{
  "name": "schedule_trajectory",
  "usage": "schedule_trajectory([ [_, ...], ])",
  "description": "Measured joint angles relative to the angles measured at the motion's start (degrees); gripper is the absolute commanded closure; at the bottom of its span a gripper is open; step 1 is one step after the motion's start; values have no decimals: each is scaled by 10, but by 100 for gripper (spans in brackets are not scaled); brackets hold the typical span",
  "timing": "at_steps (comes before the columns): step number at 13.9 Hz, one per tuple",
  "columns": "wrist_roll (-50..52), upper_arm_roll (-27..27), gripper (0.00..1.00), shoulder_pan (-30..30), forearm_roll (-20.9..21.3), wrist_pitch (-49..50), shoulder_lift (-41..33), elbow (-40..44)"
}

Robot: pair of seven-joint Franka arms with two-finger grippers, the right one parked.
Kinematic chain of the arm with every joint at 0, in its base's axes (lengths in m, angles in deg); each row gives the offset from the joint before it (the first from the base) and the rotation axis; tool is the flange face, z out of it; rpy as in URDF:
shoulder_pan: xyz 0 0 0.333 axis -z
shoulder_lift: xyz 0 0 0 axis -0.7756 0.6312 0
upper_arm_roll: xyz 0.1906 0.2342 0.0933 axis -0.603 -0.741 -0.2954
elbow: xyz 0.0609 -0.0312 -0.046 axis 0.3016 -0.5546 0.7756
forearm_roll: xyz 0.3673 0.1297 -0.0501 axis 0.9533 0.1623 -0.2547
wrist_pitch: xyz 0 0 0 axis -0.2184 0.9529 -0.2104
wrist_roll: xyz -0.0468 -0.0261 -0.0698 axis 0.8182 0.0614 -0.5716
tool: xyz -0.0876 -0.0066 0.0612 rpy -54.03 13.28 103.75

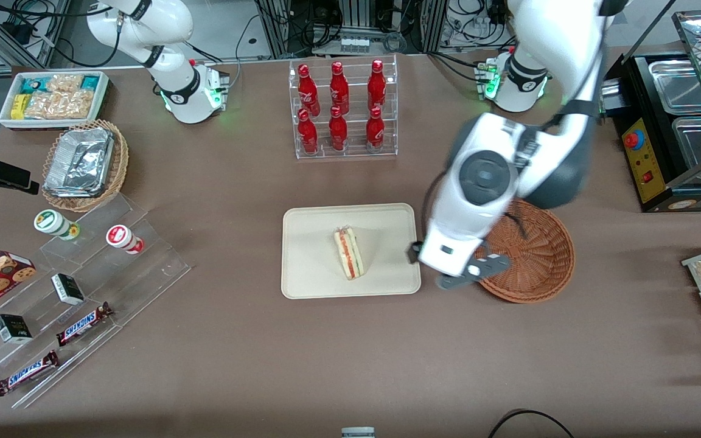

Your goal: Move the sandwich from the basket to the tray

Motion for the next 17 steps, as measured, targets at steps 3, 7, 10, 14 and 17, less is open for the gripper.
schedule_trajectory([
  [3, -57, -1, 0, -26, 0, 0, -13, -24],
  [7, -128, 4, 0, -73, 1, -1, -44, -67],
  [10, -247, 58, 0, -172, 1, 6, -111, -126],
  [14, -364, 121, 0, -279, 1, 85, -200, -163],
  [17, -413, 130, 0, -317, 2, 122, -244, -168],
])
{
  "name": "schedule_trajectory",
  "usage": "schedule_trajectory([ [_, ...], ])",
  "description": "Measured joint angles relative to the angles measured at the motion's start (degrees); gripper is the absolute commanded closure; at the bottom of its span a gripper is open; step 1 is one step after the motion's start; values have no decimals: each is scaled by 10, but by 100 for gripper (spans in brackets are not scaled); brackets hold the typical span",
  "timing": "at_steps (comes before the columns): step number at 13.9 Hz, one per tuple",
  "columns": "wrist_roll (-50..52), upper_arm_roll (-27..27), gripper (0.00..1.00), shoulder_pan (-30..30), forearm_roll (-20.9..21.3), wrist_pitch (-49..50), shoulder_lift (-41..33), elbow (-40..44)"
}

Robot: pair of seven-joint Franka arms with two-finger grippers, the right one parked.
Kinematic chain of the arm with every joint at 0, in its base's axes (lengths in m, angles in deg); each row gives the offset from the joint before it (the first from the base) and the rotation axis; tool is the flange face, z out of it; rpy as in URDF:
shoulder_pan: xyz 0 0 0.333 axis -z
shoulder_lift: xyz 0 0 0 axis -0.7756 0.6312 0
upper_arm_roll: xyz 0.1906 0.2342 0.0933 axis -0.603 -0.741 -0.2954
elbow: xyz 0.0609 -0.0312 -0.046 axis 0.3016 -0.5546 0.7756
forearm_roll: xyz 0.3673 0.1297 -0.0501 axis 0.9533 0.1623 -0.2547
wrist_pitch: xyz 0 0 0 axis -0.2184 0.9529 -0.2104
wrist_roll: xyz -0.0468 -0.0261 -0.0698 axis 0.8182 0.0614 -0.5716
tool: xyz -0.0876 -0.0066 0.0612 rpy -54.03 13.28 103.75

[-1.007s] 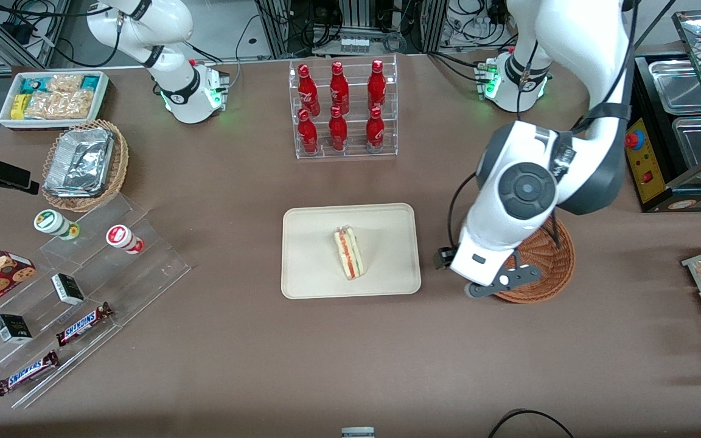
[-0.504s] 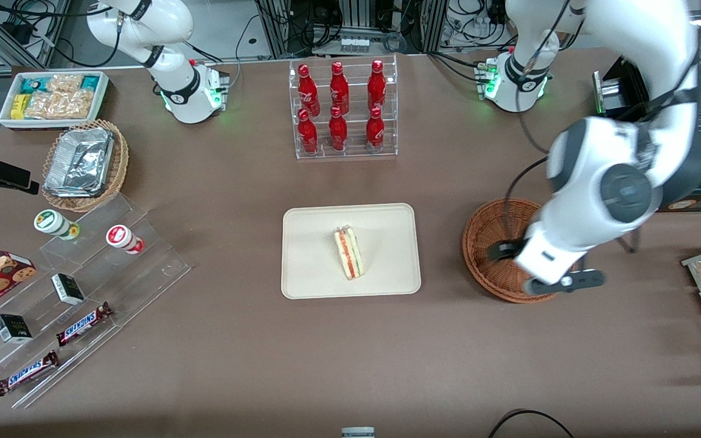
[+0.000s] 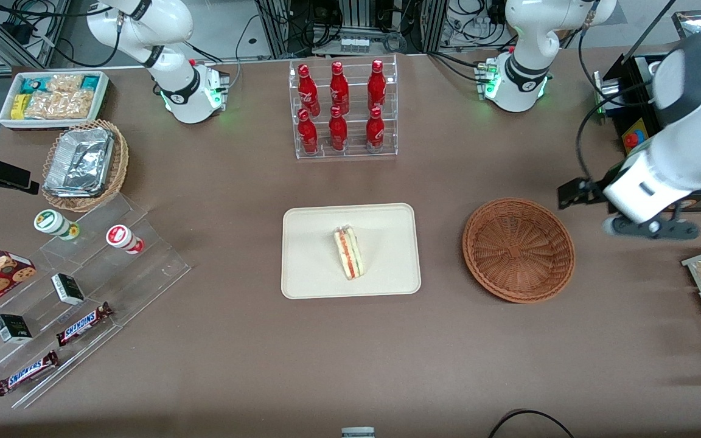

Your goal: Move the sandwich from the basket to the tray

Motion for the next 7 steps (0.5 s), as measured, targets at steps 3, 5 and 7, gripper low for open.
schedule_trajectory([
  [3, -5, 0, 0, -10, 4, 24, -32, 0],
  [5, -5, 0, 0, -13, 6, 39, -47, 1],
  [7, -5, -2, 0, -15, 8, 50, -59, 3],
])
